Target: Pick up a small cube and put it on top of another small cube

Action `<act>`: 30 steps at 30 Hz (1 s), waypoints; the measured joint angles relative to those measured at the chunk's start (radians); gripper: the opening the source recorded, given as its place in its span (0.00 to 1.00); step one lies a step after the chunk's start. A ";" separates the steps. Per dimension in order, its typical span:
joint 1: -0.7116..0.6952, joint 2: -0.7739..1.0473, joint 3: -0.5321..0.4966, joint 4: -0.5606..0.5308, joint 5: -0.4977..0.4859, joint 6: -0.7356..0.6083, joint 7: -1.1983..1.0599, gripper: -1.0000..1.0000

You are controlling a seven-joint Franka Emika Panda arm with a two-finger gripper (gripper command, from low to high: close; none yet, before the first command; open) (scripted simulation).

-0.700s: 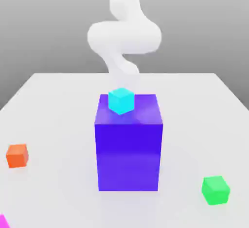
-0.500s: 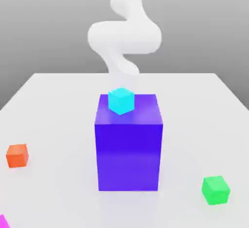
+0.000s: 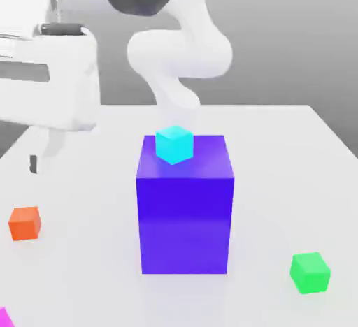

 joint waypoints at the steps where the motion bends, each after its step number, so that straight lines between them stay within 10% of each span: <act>1: -0.008 0.037 -0.004 0.007 0.007 0.007 0.005 0.50; 15: -0.131 0.549 -0.017 0.111 0.137 0.160 0.021 0.50; 16: -0.135 0.575 -0.011 0.118 0.141 0.179 0.018 0.00; 30: -0.025 0.388 0.014 0.020 0.110 0.093 0.086 0.00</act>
